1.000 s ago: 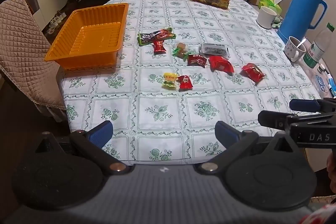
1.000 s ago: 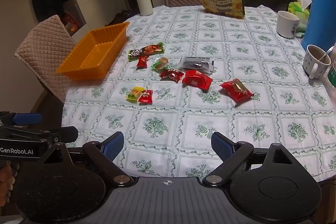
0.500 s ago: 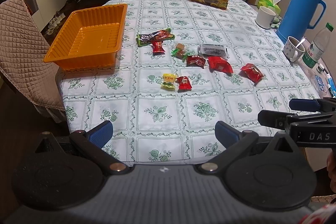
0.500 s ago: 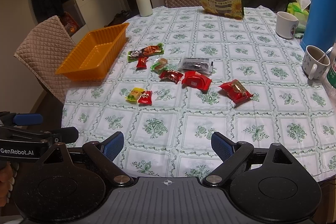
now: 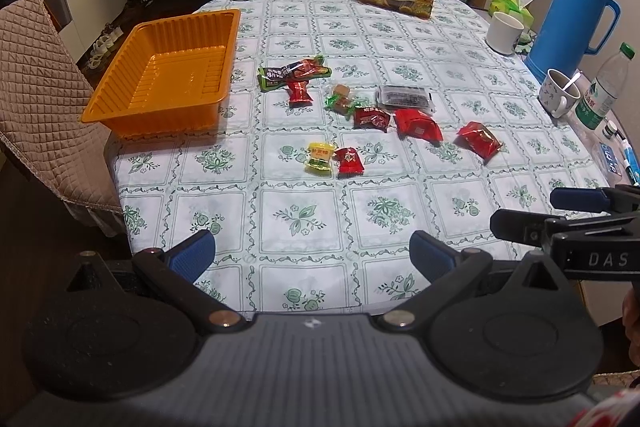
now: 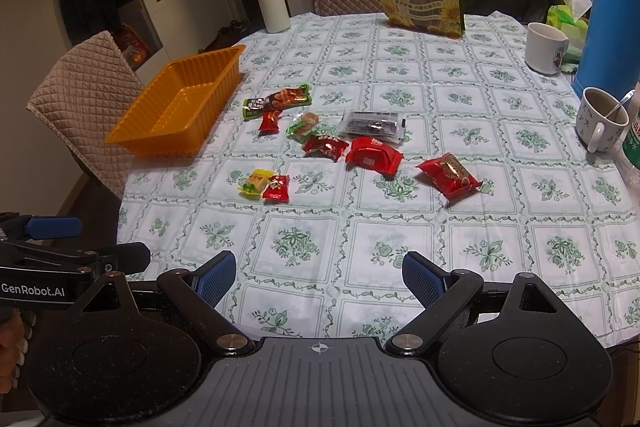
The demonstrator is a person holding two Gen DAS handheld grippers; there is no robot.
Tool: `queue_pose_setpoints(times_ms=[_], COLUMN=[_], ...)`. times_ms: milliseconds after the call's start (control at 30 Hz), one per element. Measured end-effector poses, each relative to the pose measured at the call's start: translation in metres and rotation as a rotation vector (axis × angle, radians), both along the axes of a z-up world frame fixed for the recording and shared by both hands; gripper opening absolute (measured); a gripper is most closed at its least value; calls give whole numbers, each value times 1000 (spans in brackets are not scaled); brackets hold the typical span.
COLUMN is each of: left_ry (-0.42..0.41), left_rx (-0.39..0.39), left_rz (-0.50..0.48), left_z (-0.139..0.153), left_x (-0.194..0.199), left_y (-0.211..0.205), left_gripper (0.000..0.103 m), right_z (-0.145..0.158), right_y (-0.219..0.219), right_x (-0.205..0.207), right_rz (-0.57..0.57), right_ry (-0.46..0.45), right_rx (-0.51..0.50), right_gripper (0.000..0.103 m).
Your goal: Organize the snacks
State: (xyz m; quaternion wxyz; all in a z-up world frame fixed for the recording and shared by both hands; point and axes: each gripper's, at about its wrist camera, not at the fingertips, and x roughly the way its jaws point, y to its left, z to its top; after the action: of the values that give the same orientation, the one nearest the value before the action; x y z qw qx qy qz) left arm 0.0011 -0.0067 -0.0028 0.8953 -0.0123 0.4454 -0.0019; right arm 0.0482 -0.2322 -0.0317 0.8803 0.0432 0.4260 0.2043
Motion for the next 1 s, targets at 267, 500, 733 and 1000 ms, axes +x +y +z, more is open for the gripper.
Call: queue_pose_setpoints(times_ms=[267, 500, 733, 1000], left_ry=[3, 3, 5, 6], left_rx=[2, 2, 3, 3], left_rz=[-4, -10, -11, -12], left_z=[0, -1, -2, -2], left_x=[3, 7, 8, 9], left_y=[-1, -2, -2, -3], left_gripper=[103, 103, 103, 103], right_z=[-1, -2, -2, -3], right_y=[-1, -3, -4, -5], right_x=[1, 3, 4, 4], right_rz=[-1, -1, -1, -1], right_ry=[0, -1, 1, 2], right_rx=[0, 0, 2, 2], right_gripper=[90, 90, 90, 90])
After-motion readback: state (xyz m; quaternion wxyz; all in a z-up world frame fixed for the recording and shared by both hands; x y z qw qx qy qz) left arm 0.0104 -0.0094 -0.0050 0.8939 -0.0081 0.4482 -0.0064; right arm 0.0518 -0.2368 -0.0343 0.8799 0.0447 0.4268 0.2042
